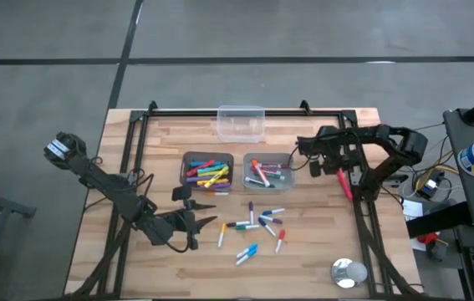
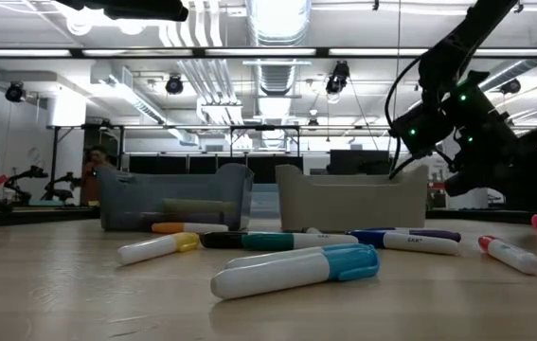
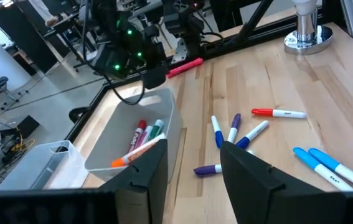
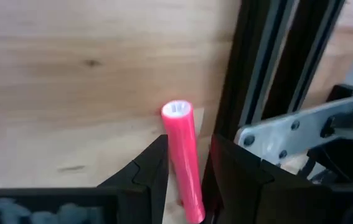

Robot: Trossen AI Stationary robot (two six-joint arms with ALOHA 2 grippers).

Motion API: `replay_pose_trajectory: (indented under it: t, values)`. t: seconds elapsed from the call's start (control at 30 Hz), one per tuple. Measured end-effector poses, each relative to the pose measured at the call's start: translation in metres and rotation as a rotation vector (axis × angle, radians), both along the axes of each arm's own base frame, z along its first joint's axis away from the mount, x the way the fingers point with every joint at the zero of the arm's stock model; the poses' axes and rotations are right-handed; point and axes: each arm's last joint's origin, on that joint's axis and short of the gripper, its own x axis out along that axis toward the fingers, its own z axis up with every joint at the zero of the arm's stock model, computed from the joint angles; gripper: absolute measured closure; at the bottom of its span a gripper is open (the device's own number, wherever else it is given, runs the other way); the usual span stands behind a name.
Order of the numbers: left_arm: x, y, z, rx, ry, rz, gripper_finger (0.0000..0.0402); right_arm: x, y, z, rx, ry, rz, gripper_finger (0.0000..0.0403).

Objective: Pick & Place Markers
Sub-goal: Put the large pink highlighter pen into the black bin

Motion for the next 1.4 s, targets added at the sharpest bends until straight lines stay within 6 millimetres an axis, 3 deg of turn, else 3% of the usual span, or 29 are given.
replay_pose_trajectory:
  t: [0.27,0.63,0.83,1.1,1.4]
  values:
    - [0.0,0.0,0.0,0.001,0.001,0.0,0.026,-0.013,-0.015,-0.009,0.102,-0.092,0.0,0.0296]
    - [0.0,0.0,0.001,0.064,0.017,-0.018,0.026,-0.017,-0.008,-0.023,0.144,-0.167,-0.021,0.0307]
    - [0.0,0.0,0.001,0.098,0.026,-0.027,0.026,-0.006,-0.01,-0.014,0.226,-0.284,-0.02,0.0341]
    - [0.001,0.001,0.001,0.191,0.052,-0.047,0.026,0.016,-0.007,0.002,0.335,-0.481,0.057,0.0344]
    - [0.001,0.003,0.001,0.273,0.073,-0.04,0.026,0.038,0.023,0.029,0.547,-0.738,0.164,0.0344]
